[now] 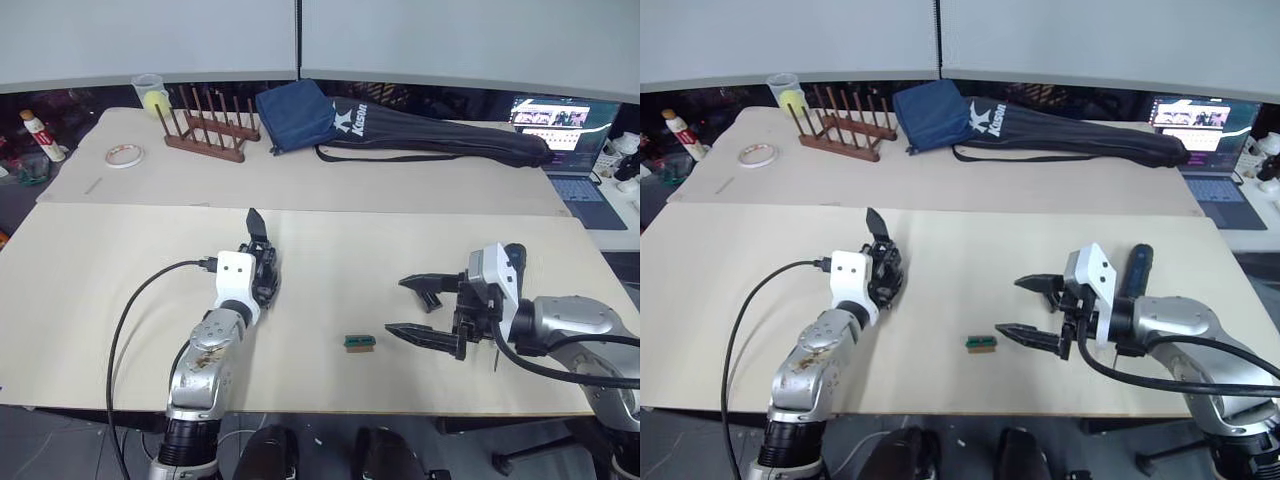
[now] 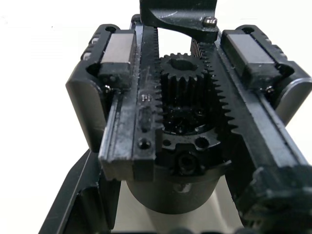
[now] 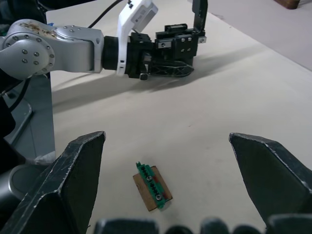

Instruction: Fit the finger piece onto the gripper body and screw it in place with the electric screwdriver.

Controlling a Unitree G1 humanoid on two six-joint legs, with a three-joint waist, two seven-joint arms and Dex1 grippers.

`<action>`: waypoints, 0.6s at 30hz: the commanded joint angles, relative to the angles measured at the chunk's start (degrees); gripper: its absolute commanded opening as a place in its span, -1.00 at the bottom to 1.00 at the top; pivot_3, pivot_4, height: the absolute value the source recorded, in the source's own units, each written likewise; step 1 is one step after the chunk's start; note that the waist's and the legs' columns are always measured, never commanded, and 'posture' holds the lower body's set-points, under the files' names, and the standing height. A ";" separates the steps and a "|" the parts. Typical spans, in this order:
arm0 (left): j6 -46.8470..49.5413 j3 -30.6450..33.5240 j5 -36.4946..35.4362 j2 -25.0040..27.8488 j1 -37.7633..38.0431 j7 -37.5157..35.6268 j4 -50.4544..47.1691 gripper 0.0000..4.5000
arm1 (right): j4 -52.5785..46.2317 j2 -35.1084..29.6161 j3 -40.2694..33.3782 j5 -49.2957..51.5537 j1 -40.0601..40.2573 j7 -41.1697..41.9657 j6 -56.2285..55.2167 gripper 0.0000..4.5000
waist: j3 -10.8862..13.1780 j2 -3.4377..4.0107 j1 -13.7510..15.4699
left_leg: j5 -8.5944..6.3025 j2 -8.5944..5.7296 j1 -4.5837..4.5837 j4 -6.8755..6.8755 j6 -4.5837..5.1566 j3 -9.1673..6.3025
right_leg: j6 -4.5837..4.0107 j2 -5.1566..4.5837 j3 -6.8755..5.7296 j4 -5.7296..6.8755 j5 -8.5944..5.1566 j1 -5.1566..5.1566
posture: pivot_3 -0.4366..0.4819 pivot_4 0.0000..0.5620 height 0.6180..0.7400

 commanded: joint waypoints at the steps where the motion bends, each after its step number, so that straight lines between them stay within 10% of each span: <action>1: -1.26 0.45 -0.96 1.78 0.29 -2.25 -3.05 0.88 | -0.68 0.23 -1.04 0.27 -0.84 -0.07 -1.50 1.00 | 0.00 0.00 -0.06 | 0.00 0.00 0.01 0.00 0.01 0.00 | 0.00 0.00 0.00 0.00 0.00 0.00 | -0.05 -0.47 1.00; 11: -12.18 4.42 -10.09 25.47 -1.76 -35.11 11.75 0.98 | -0.12 0.50 -0.29 -0.05 -2.48 -0.09 -1.44 1.00 | -0.02 0.04 -0.14 | 0.04 0.12 0.05 -0.03 -0.10 0.03 | -0.20 0.04 -0.06 0.17 -0.11 -0.13 | -0.05 -0.47 1.00; 18: -24.57 0.56 -10.17 29.95 -11.67 -53.06 29.68 0.98 | 0.07 0.23 -0.11 -0.10 -3.82 0.24 -1.02 1.00 | -0.02 0.03 -0.01 | 0.02 0.05 -0.04 -0.02 -0.07 0.09 | -0.14 -0.05 -0.14 0.02 -0.08 -0.10 | -0.05 -0.47 1.00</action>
